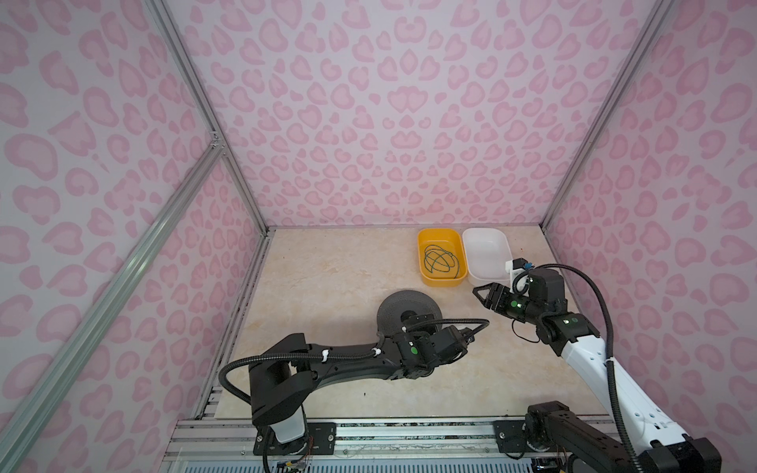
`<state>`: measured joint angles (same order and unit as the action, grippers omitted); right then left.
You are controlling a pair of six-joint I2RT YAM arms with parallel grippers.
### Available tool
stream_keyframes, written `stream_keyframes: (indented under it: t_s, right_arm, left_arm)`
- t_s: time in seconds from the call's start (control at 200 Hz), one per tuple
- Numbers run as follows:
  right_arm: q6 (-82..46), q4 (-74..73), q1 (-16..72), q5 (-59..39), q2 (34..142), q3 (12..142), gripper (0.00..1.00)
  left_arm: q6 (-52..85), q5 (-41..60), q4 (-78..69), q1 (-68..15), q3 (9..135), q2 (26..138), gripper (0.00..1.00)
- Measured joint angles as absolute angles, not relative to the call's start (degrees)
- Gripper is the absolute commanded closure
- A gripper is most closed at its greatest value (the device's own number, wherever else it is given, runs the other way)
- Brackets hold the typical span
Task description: Wrap the cables
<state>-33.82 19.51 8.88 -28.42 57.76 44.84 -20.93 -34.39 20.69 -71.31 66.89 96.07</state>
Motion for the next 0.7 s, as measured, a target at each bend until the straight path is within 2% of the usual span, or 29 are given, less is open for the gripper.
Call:
stream_keyframes:
  t_s: [0.06,0.145,0.17,0.195,0.215,0.4,0.55,0.7]
  right_arm:
    - [-33.8,19.68,8.88,-28.03,58.11,45.17,0.37]
    - [-33.61,20.29,8.86,-27.57,58.52,46.0,0.28]
    - [-33.58,20.62,8.86,-27.38,58.54,46.35,0.22]
    - [-33.47,21.04,8.86,-27.2,58.57,46.78,0.06]
    - [-33.39,21.28,8.86,-27.16,58.59,47.13,0.02]
    - [-32.8,24.51,10.41,-23.7,57.8,53.06,0.02]
    - [-32.38,26.48,15.55,-15.53,54.63,57.65,0.02]
    - [-35.64,25.87,19.03,-5.17,50.54,56.18,0.02]
  left_arm:
    - [-20.58,-32.82,23.46,-71.31,68.42,94.85,0.02]
    - [-19.57,-30.44,27.24,-71.31,70.32,92.01,0.02]
    - [-19.51,-29.85,28.1,-71.31,70.7,90.85,0.03]
    - [-19.11,-29.32,28.86,-71.31,71.0,89.36,0.02]
    - [-18.92,-28.99,29.34,-71.31,71.2,88.42,0.03]
    - [-16.49,-29.15,30.72,-71.31,71.92,76.09,0.03]
    - [-15.68,-38.44,24.12,-71.37,68.01,67.7,0.03]
    - [-15.16,-46.35,20.84,-71.31,64.58,65.8,0.03]
